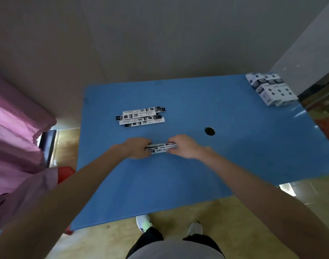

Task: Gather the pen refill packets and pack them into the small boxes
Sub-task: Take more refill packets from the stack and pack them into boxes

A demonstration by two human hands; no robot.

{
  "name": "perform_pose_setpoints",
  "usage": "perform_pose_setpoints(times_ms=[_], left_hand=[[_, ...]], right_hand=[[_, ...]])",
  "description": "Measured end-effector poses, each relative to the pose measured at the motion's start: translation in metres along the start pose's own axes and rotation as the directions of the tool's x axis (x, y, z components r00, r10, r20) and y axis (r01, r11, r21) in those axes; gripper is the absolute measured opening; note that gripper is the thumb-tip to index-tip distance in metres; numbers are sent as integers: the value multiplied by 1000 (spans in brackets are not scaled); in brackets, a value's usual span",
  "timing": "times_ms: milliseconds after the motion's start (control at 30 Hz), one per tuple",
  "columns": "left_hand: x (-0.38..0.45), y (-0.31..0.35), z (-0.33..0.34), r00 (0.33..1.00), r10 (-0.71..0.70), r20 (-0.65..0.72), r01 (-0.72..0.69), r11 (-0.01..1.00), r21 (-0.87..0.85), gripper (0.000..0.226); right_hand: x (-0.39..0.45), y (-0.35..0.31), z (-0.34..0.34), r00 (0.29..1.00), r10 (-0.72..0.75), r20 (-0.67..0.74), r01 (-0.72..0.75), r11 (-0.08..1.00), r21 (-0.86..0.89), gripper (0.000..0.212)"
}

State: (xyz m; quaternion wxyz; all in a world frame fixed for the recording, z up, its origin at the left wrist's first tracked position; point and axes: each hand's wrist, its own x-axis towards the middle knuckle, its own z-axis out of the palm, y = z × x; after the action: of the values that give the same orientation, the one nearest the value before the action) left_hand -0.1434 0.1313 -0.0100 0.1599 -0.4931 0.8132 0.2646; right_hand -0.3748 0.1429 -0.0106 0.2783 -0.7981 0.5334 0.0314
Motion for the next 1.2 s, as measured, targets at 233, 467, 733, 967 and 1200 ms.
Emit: perform_pose_setpoints(times_ms=[233,467,733,967,1200], left_hand=[[24,83,-15,978,70,197,-14,963,-271,24],[67,224,-10,951,153,270,4,864,-504,26],[106,370,-14,974,188,129,20,494,-869,34],[144,465,-24,982,138,126,63,388,-919,34],[208,531,-30,983,147,110,42,405,-913,34]], right_hand=[[-60,50,-40,1000,-5,9,5,1000,26,27],[-151,155,-73,991,50,-128,-47,998,31,37],[-252,297,-102,857,360,-368,-58,778,626,76],[-296,369,-120,809,455,-373,9,625,781,40],[-304,431,-156,797,445,-409,132,531,837,11]])
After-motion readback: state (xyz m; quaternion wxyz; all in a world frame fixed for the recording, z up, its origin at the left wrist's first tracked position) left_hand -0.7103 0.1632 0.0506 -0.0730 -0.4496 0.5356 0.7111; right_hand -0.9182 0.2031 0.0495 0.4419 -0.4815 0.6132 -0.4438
